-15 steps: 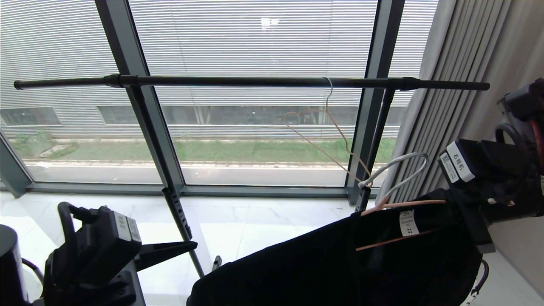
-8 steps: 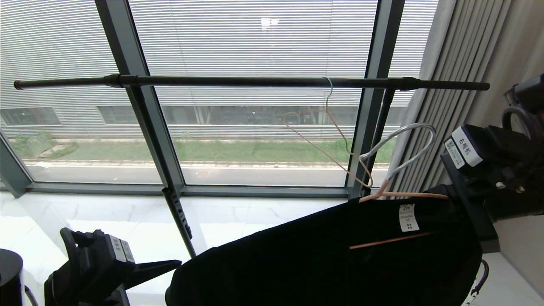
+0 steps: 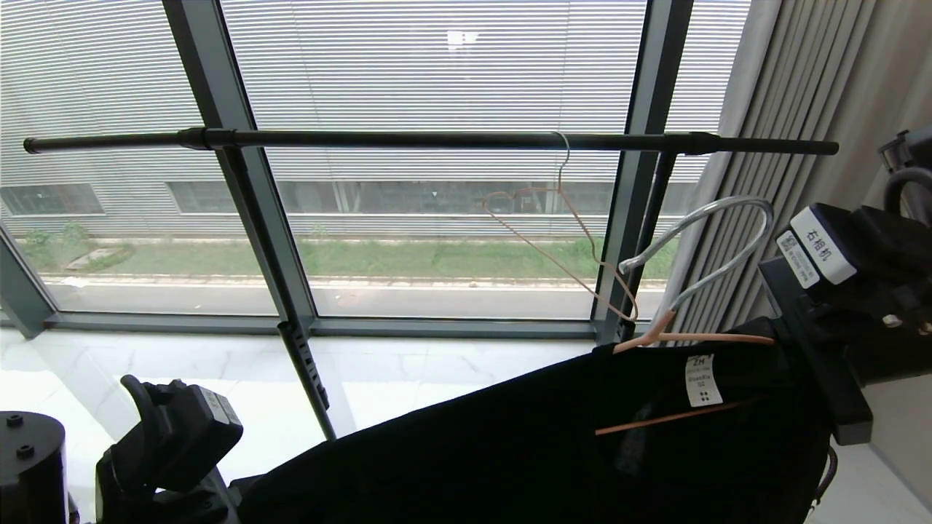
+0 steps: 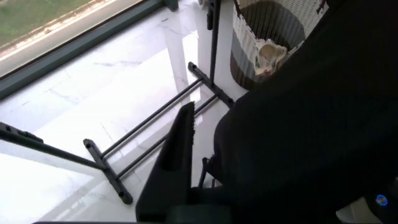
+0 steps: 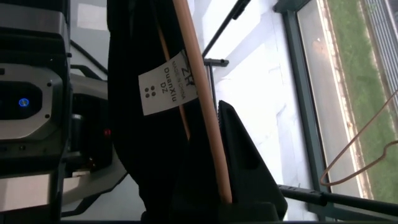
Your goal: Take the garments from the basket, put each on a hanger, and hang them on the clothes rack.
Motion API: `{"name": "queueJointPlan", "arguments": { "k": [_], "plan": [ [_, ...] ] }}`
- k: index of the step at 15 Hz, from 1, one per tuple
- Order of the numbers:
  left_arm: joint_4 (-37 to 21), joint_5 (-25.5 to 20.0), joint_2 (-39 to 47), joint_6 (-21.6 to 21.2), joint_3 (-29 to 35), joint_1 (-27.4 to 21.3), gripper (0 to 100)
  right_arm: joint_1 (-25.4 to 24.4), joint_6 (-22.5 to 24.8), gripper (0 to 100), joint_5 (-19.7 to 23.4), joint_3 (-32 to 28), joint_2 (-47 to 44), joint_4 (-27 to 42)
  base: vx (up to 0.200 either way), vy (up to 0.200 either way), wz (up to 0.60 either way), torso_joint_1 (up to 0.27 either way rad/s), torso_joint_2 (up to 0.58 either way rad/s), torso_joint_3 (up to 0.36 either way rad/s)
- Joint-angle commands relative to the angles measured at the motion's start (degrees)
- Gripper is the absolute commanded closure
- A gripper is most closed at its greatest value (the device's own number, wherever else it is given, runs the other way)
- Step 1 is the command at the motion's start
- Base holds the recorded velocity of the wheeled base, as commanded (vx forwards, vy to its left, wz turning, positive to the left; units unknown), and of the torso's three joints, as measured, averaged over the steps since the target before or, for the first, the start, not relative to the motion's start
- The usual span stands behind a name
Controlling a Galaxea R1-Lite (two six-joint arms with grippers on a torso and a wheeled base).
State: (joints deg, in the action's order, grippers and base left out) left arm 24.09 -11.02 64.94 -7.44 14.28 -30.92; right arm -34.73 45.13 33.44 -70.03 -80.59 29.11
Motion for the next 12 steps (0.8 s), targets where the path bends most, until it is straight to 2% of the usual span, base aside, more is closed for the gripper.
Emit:
{"name": "queueJointPlan", "arguments": {
  "k": [1,5,6,8,9,12],
  "plan": [
    [0.0,0.0,0.3,0.0,-0.1,2.2,100,1.2,0.0,100,-0.1,0.2,0.0,0.0,0.000,0.000,0.00,0.000,0.00,0.000],
    [0.0,0.0,0.5,0.0,0.0,16.4,100,8.2,0.0,100,-0.1,0.2,-0.1,0.1,0.000,0.000,0.00,0.000,0.00,0.000],
    [0.0,-0.1,0.5,0.0,0.1,17.9,100,9.2,0.0,100,-0.1,0.2,-0.1,0.1,0.000,0.000,0.00,0.000,0.00,0.000],
    [0.1,-0.1,0.5,0.0,0.1,17.6,100,9.4,0.0,100,-0.1,0.1,-0.1,0.1,0.000,0.000,0.00,0.000,0.00,0.000],
    [0.1,-0.1,0.5,0.0,0.3,16.3,0,9.3,0.0,100,-0.1,0.1,-0.2,0.1,0.000,0.000,0.00,0.000,0.00,0.000],
    [0.1,-0.1,0.5,0.1,1.2,15.1,0,9.3,0.0,100,-0.5,0.3,-0.2,0.2,0.000,0.000,0.00,0.000,0.00,0.000]
  ]
}}
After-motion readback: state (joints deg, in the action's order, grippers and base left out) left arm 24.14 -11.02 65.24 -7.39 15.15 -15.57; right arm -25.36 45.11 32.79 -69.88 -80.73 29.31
